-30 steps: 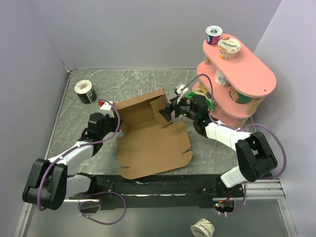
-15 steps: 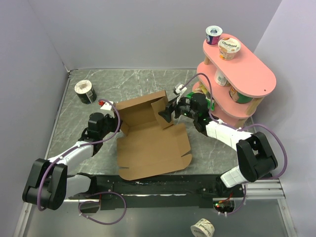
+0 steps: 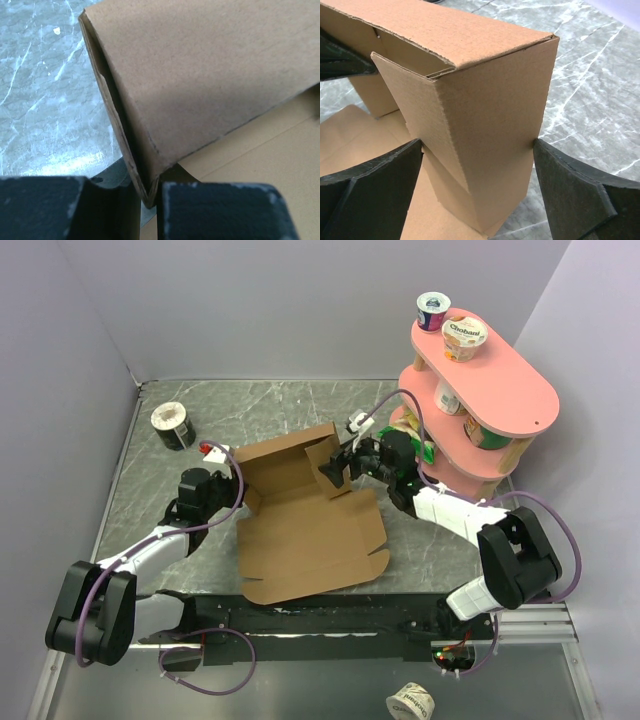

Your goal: Fold the paper box

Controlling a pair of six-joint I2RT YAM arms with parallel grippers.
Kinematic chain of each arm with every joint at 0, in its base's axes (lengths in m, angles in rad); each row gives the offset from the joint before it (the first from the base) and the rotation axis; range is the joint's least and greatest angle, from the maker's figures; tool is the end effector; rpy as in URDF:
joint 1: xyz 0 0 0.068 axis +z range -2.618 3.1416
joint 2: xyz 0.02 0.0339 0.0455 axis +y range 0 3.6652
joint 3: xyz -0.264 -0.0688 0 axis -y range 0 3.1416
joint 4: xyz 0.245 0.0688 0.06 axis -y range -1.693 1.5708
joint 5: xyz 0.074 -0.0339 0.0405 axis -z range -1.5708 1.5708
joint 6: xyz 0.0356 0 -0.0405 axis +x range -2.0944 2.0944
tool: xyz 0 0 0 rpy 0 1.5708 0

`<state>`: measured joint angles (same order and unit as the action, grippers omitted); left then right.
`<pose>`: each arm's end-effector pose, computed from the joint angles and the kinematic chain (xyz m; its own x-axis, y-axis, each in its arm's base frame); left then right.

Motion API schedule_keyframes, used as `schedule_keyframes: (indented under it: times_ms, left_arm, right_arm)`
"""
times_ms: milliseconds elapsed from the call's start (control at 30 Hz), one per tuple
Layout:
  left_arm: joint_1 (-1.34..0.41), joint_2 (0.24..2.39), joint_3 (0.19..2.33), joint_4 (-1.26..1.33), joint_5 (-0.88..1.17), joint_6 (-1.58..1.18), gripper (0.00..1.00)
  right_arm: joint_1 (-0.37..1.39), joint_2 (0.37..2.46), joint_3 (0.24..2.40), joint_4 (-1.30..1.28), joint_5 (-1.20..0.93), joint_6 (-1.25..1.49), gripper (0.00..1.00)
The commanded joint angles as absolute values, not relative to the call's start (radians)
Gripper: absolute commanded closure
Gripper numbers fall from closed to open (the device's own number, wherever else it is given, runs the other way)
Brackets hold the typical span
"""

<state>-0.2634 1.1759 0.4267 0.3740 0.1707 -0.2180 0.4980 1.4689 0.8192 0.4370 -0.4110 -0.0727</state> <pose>0.2303 -0.0684 0.1943 -0.4339 -0.1037 -0.8949 0.3230 0.9094 -0.2620 0.2820 0.1695 0.2532 -0.1282 -0.1455 -0.9810 -0.7924 0.6099 0.0131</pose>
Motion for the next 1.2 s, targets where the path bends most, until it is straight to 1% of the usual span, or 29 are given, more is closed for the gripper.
schedule_keyframes:
  times_ms: [0, 33, 67, 133, 167, 233, 267, 400, 500, 533, 567, 633, 667, 700, 733, 900, 933, 1033, 1167]
  left_arm:
    - [-0.314, 1.166, 0.485, 0.463, 0.411, -0.206, 0.88]
    - [-0.316, 1.166, 0.485, 0.465, 0.414, -0.206, 0.87]
    - [-0.316, 1.164, 0.483, 0.466, 0.416, -0.206, 0.87]
    - [-0.316, 1.166, 0.485, 0.468, 0.422, -0.204, 0.87]
    - [-0.318, 1.167, 0.485, 0.466, 0.423, -0.203, 0.87]
    - [-0.318, 1.169, 0.485, 0.466, 0.428, -0.202, 0.87]
    - [-0.318, 1.169, 0.485, 0.466, 0.426, -0.201, 0.88]
    - [-0.319, 1.167, 0.485, 0.463, 0.422, -0.199, 0.87]
    - [-0.319, 1.167, 0.486, 0.453, 0.393, -0.202, 0.88]
    - [-0.321, 1.169, 0.494, 0.442, 0.370, -0.204, 0.88]
    - [-0.321, 1.173, 0.497, 0.433, 0.306, -0.206, 0.89]
    - [-0.325, 1.170, 0.515, 0.387, 0.232, -0.198, 0.89]
    - [-0.325, 1.173, 0.521, 0.370, 0.194, -0.190, 0.89]
    - [-0.328, 1.172, 0.525, 0.361, 0.148, -0.184, 0.89]
    - [-0.328, 1.170, 0.525, 0.359, 0.129, -0.181, 0.89]
    - [-0.350, 1.196, 0.543, 0.333, 0.052, -0.157, 0.89]
    - [-0.356, 1.209, 0.549, 0.327, 0.013, -0.153, 0.89]
    - [-0.393, 1.248, 0.575, 0.310, -0.053, -0.132, 0.89]
    - [-0.433, 1.285, 0.594, 0.330, -0.072, -0.104, 0.89]
  right_arm:
    - [0.540, 1.500, 0.877, 0.528, -0.368, -0.072, 0.17]
    - [0.540, 1.506, 0.876, 0.534, -0.364, -0.069, 0.21]
    - [0.541, 1.508, 0.877, 0.540, -0.361, -0.063, 0.28]
    - [0.542, 1.509, 0.874, 0.554, -0.353, -0.057, 0.32]
    - [0.543, 1.509, 0.876, 0.557, -0.351, -0.057, 0.37]
    - [0.543, 1.512, 0.884, 0.552, -0.350, -0.060, 0.41]
    - [0.543, 1.516, 0.887, 0.549, -0.348, -0.060, 0.46]
    - [0.543, 1.522, 0.897, 0.541, -0.345, -0.060, 0.53]
    - [0.542, 1.525, 0.896, 0.543, -0.347, -0.058, 0.54]
    - [0.541, 1.523, 0.894, 0.537, -0.350, -0.060, 0.52]
    - [0.540, 1.520, 0.893, 0.534, -0.350, -0.060, 0.39]
    - [0.542, 1.508, 0.878, 0.532, -0.348, -0.058, 0.18]
    - [0.540, 1.503, 0.865, 0.532, -0.348, -0.058, 0.05]
    - [0.538, 1.497, 0.859, 0.531, -0.350, -0.058, 0.02]
    - [0.540, 1.494, 0.851, 0.529, -0.348, -0.058, 0.00]
    - [0.506, 1.456, 0.782, 0.552, -0.380, -0.003, 0.00]
    - [0.499, 1.447, 0.767, 0.561, -0.409, 0.039, 0.00]
    - [0.483, 1.419, 0.726, 0.572, -0.417, 0.049, 0.00]
    - [0.485, 1.436, 0.707, 0.572, -0.402, 0.034, 0.00]
